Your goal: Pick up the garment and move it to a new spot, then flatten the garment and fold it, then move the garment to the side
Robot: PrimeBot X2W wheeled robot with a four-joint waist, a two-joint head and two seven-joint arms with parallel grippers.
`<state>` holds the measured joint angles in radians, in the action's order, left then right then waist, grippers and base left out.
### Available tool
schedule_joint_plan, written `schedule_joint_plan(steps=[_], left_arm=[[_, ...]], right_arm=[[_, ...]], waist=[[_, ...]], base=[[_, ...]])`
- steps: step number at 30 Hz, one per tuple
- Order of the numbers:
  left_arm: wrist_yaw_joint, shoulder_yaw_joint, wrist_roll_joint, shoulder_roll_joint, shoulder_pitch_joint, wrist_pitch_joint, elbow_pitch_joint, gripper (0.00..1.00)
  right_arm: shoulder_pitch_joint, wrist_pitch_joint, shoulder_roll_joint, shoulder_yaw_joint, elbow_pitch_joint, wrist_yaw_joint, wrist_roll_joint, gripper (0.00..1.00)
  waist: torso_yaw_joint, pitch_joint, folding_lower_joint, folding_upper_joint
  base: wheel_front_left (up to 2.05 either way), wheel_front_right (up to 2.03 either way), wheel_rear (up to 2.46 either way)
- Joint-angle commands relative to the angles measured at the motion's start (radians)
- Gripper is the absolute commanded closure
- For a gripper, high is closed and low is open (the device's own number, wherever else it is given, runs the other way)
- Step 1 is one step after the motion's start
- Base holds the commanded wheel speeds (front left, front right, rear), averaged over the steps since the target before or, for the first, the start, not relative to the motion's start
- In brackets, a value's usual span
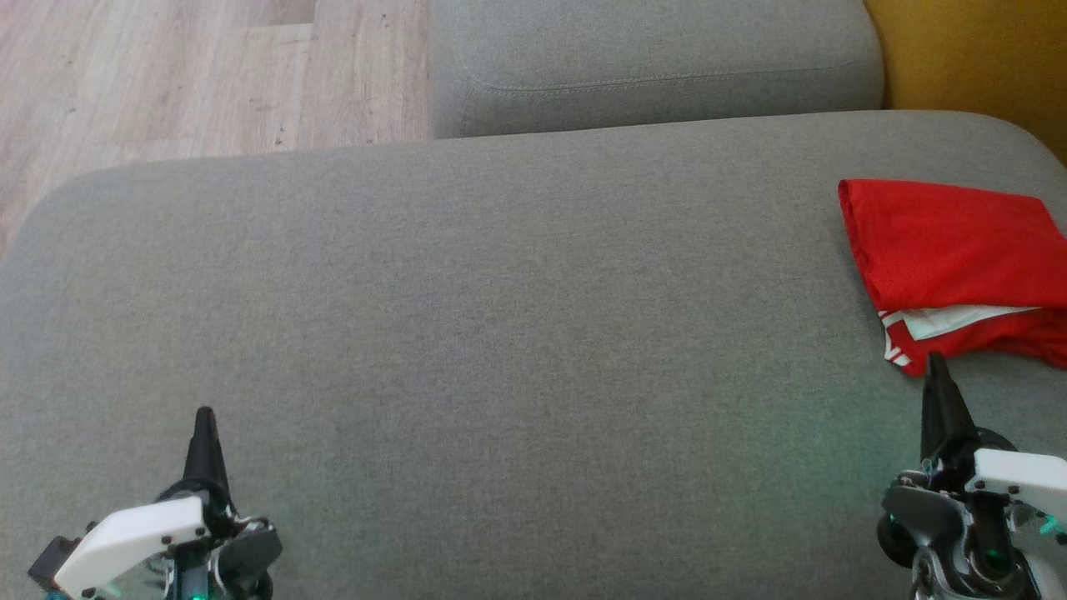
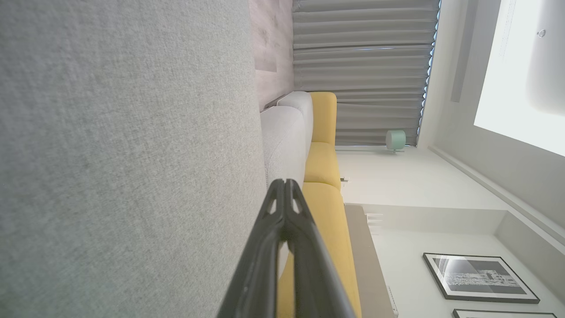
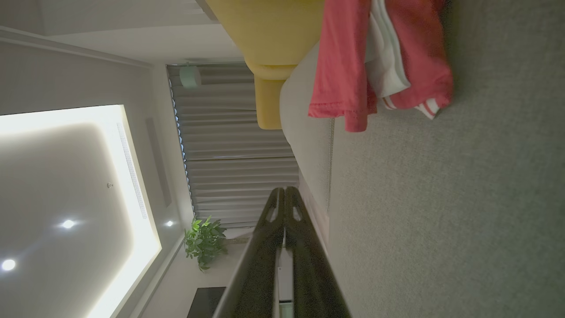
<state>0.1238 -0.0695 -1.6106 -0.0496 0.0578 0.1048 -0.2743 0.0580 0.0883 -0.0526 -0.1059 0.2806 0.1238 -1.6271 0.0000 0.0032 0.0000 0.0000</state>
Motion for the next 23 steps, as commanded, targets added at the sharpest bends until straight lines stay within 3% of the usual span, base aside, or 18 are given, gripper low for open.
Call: schedule_joint_plan(steps=[1,23], left_arm=[[0.007,-0.039,-0.002,-0.005,0.050,0.004,0.029,1.00],[0.007,-0.041,-0.001,-0.004,0.050,0.006,0.029,1.00]], right_arm=[[0.048,0.005,-0.015,0.016,-0.037,0.007,-0.002,1.00],[0.048,0.010,-0.011,0.010,-0.037,0.007,0.003,1.00]], waist=[[0.000,0.000,0.0000,0.0000],[0.000,0.000,0.0000,0.0000]], base=[[0.00,0.00,0.00],[0.00,0.00,0.00]])
